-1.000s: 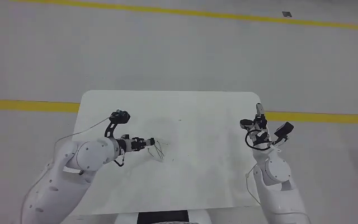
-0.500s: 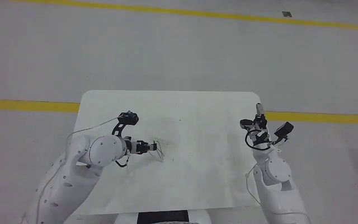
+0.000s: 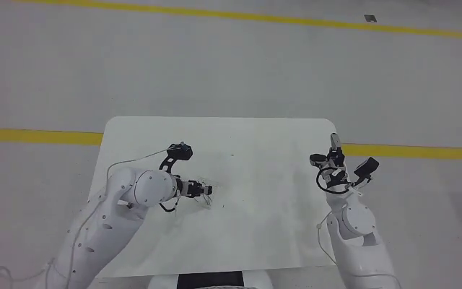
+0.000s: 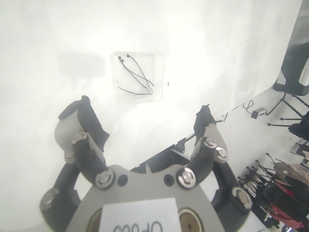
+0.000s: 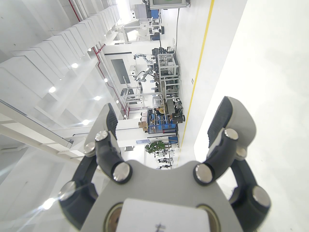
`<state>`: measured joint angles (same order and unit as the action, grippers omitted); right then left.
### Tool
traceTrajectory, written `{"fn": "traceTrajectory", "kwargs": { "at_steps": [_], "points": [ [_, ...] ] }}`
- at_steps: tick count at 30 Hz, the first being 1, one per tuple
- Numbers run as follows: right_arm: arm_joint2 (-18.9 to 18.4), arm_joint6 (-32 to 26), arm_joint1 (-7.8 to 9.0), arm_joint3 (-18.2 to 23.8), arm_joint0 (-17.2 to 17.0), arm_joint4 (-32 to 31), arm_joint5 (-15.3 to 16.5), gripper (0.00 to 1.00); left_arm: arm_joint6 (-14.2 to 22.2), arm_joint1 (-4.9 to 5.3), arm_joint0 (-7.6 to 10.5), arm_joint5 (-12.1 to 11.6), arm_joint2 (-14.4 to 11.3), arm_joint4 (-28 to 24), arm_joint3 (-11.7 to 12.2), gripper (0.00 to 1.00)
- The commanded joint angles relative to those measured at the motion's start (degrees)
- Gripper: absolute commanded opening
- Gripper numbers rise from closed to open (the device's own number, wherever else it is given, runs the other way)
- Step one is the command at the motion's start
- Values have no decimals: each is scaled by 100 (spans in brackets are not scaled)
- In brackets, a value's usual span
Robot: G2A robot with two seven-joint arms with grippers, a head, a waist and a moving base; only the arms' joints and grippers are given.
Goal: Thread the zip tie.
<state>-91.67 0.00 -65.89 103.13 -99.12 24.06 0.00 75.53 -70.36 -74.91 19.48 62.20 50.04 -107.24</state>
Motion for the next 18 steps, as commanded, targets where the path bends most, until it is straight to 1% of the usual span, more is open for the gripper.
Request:
{"fn": "traceTrajectory", "kwargs": {
  "at_steps": [1,2,3,5,7,8,17,18],
  "points": [
    [0,0,0,0,0,0,0,100,218,-123,65,0,-48,361,66,100],
    [0,0,0,0,0,0,0,100,352,-178,75,0,-46,504,62,100],
    [0,0,0,0,0,0,0,100,411,-234,64,0,-41,628,52,100],
    [0,0,0,0,0,0,0,100,411,-355,-50,0,-11,772,77,100],
    [0,0,0,0,0,0,0,100,411,-445,-159,0,36,807,51,100],
    [0,0,0,0,0,0,0,100,411,-456,-173,0,31,824,45,100],
    [0,0,0,0,0,0,0,100,411,-456,-173,0,31,824,45,100],
    [0,0,0,0,0,0,0,100,371,-459,-187,0,34,778,51,100]
  ]
}}
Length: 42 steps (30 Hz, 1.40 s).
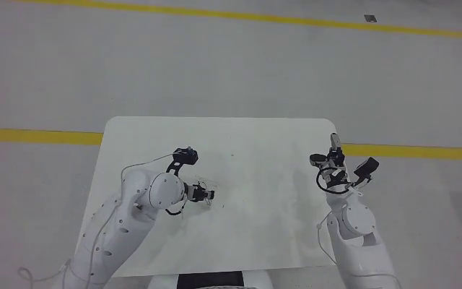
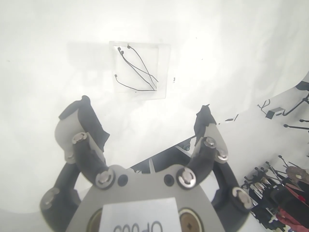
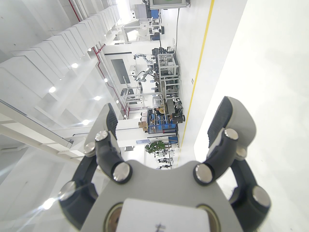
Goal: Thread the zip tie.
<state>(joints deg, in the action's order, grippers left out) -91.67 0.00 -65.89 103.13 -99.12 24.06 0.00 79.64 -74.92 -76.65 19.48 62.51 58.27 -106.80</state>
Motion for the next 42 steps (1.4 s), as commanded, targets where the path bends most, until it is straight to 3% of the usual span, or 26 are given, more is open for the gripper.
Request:
{"fn": "traceTrajectory", "kwargs": {
  "at_steps": [1,3,6,9,11,15,23,28,38,42],
  "points": [
    [0,0,0,0,0,0,0,100,-135,-9,-41,0,8,-148,16,100],
    [0,0,0,0,0,0,0,100,-198,-13,-54,0,-36,-282,10,100],
    [0,0,0,0,0,0,0,100,-95,-44,59,0,-3,-392,183,100],
    [0,0,0,0,0,0,0,100,0,-112,161,0,8,-277,347,100],
    [0,0,0,0,0,0,0,100,0,-170,182,0,-79,74,388,100],
    [0,0,0,0,0,0,0,100,0,-323,56,0,-33,452,427,100],
    [0,0,0,0,0,0,0,100,0,-709,-320,0,21,1206,116,100],
    [0,0,0,0,0,0,0,100,0,-916,-549,0,102,1589,66,100],
    [0,0,0,0,0,0,0,100,0,-916,-549,0,102,1589,66,100],
    [0,0,0,0,0,0,0,100,0,-933,-463,0,347,1139,265,100]
  ]
}}
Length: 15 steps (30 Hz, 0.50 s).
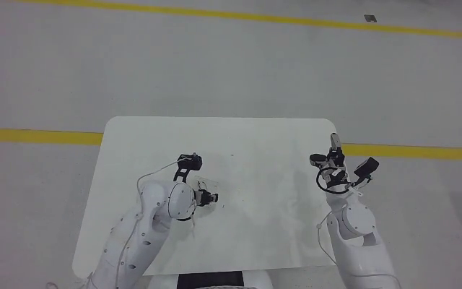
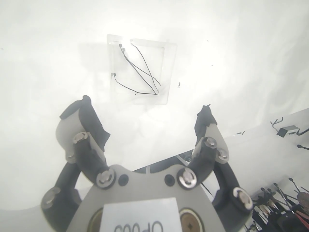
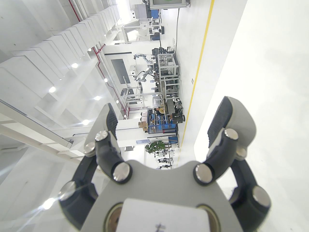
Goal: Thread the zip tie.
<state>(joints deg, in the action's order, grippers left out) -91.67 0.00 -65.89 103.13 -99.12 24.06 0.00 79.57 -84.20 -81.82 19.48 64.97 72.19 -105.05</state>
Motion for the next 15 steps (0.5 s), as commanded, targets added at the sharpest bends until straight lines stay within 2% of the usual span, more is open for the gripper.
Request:
{"fn": "traceTrajectory", "kwargs": {
  "at_steps": [1,4,8,15],
  "points": [
    [0,0,0,0,0,0,0,100,7,-8,106,0,122,-321,164,100],
    [0,0,0,0,0,0,0,100,7,-26,290,0,255,-701,469,100],
    [0,0,0,0,0,0,0,100,7,-44,471,0,217,-704,729,100],
    [0,0,0,0,0,0,0,100,7,-44,471,0,217,-704,729,100]
  ]
}}
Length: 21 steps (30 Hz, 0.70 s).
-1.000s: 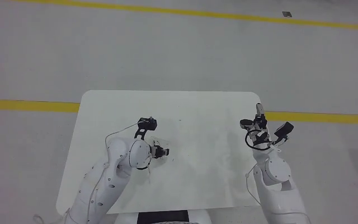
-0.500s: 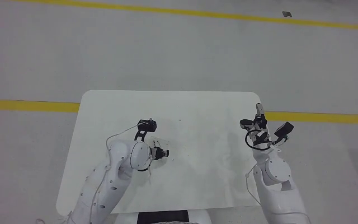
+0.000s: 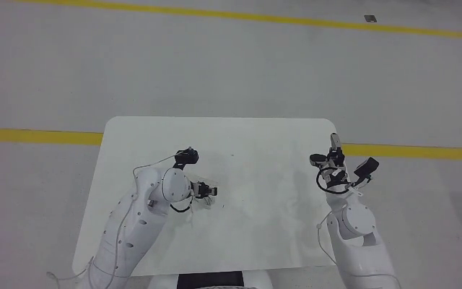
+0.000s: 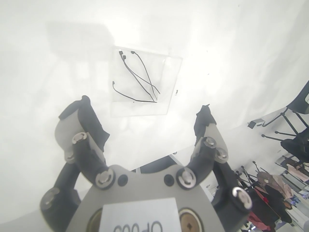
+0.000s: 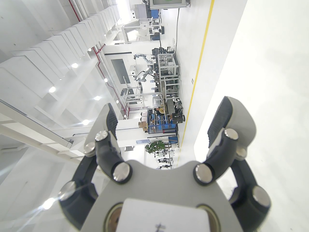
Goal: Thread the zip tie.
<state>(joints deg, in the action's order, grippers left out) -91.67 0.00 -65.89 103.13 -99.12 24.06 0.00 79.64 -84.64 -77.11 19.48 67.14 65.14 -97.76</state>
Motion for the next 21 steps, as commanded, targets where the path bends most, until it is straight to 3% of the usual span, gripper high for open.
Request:
{"fn": "traceTrajectory", "kwargs": {
  "at_steps": [1,5,9,21],
  "points": [
    [0,0,0,0,0,0,0,100,0,0,0,0,0,1,0,100],
    [0,0,0,0,0,0,0,100,-148,5,-33,-35,-70,3,-202,100],
    [0,0,0,0,0,0,0,100,0,23,-30,0,-161,97,-328,100],
    [0,0,0,0,0,0,0,100,0,15,-17,0,-347,476,-229,100]
  ]
}}
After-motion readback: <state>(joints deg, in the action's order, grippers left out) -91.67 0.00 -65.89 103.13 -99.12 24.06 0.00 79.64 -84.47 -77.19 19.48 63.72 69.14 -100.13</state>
